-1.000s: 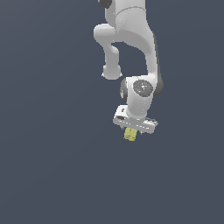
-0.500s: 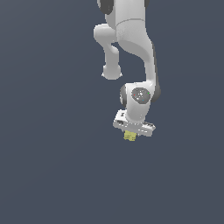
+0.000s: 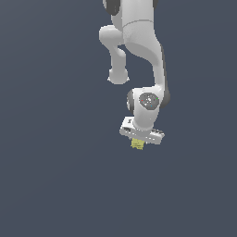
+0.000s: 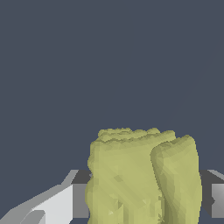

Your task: Pick up the object and move it to a goal position.

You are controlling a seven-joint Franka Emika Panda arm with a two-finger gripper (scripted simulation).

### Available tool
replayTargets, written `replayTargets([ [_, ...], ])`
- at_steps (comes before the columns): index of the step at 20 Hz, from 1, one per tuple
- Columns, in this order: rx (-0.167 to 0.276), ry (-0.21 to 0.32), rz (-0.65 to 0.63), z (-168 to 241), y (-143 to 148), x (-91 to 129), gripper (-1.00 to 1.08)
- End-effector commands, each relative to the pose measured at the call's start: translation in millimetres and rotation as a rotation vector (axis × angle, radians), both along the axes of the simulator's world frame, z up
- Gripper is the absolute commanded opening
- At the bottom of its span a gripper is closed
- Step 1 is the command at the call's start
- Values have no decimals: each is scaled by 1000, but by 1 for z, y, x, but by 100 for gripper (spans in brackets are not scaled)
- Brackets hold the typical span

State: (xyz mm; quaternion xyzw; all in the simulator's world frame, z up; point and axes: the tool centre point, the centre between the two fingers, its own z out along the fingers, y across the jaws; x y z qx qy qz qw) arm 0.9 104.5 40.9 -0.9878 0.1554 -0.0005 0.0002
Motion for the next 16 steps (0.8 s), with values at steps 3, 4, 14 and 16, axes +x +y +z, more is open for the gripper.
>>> replayTargets([
  [3, 0, 0, 0, 3, 0, 1, -100],
  [4, 0, 0, 0, 5, 0, 1, -100],
  [14, 0, 0, 0, 60, 4, 14, -100],
  [16, 0, 0, 0, 77, 5, 18, -100],
])
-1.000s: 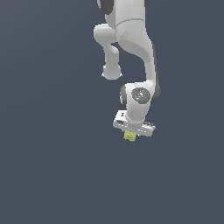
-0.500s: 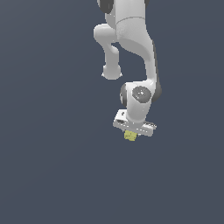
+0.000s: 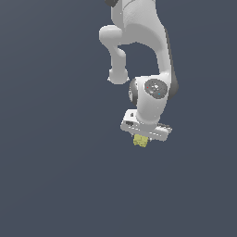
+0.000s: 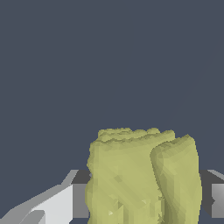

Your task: Pick up the object and move it to a goal position.

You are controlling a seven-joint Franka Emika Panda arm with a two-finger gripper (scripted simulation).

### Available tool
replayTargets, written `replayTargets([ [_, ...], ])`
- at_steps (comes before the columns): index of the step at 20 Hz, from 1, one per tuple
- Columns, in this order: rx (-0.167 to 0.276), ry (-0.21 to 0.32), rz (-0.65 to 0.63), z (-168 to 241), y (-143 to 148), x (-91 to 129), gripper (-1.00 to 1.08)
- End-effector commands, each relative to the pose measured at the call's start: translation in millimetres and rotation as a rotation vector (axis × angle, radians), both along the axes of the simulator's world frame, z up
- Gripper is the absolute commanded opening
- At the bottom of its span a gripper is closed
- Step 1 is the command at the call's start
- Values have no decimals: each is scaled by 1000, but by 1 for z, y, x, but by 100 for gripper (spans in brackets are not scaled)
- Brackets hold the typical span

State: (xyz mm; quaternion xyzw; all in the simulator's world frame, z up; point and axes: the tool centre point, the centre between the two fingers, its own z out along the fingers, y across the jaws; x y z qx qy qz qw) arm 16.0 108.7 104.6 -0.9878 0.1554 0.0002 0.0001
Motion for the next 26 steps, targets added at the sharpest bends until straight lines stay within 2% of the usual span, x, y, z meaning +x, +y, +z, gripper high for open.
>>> replayTargets([
  [1, 0, -1, 0, 23, 1, 5, -100],
  [16, 0, -1, 0, 175, 11, 44, -100],
  [26, 0, -1, 0, 246, 17, 65, -100],
])
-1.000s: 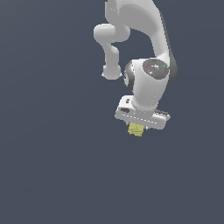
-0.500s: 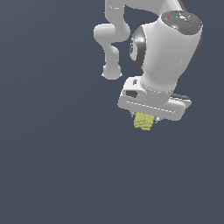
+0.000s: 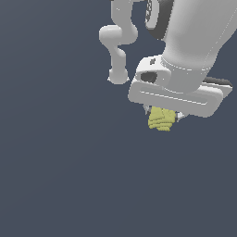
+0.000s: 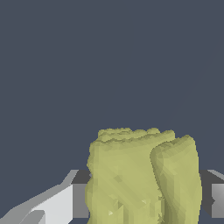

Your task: Pick up the object and move it to a goal position.

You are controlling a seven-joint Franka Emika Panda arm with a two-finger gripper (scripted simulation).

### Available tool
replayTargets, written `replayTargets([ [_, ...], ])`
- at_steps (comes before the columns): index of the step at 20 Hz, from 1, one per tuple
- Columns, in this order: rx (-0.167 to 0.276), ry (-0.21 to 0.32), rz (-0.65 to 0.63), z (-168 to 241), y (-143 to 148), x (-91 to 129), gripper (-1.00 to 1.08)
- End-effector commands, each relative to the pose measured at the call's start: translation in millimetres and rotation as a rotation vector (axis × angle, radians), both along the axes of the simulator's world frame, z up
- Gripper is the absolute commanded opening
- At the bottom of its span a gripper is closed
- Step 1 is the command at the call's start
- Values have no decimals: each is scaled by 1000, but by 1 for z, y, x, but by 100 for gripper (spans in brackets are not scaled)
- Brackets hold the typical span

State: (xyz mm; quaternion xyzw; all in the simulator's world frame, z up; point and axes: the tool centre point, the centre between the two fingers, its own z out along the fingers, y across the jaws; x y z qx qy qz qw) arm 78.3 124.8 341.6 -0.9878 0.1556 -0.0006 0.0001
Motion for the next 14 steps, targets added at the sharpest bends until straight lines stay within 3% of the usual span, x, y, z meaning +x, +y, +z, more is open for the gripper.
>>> replayTargets([
  [1, 0, 1, 0, 15, 1, 4, -100],
  [14, 0, 1, 0, 68, 5, 21, -100],
])
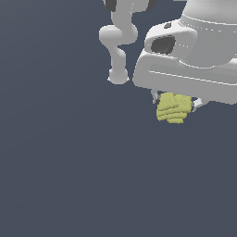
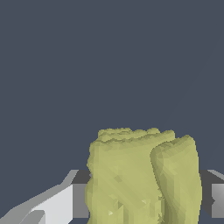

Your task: Pick up the object and move it to a goal position.

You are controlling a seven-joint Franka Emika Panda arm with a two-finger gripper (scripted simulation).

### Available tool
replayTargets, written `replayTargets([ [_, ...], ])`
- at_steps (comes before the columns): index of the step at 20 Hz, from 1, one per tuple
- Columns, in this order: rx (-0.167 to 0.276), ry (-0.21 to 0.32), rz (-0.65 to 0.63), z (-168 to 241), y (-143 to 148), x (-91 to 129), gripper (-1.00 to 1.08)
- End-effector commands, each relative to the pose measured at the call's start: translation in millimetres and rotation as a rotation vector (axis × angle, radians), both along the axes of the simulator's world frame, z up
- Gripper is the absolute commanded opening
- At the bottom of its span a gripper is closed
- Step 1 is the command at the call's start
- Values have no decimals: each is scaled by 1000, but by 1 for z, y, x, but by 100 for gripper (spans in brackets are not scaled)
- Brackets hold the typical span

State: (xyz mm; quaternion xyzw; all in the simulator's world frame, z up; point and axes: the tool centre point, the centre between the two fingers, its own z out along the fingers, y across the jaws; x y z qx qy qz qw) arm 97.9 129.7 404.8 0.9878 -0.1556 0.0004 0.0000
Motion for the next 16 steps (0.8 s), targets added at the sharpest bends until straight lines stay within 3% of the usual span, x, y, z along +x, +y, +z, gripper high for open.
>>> replayTargets([
  [1, 0, 0, 0, 7, 1, 2, -100],
  [16, 0, 0, 0, 19, 2, 7, -100],
])
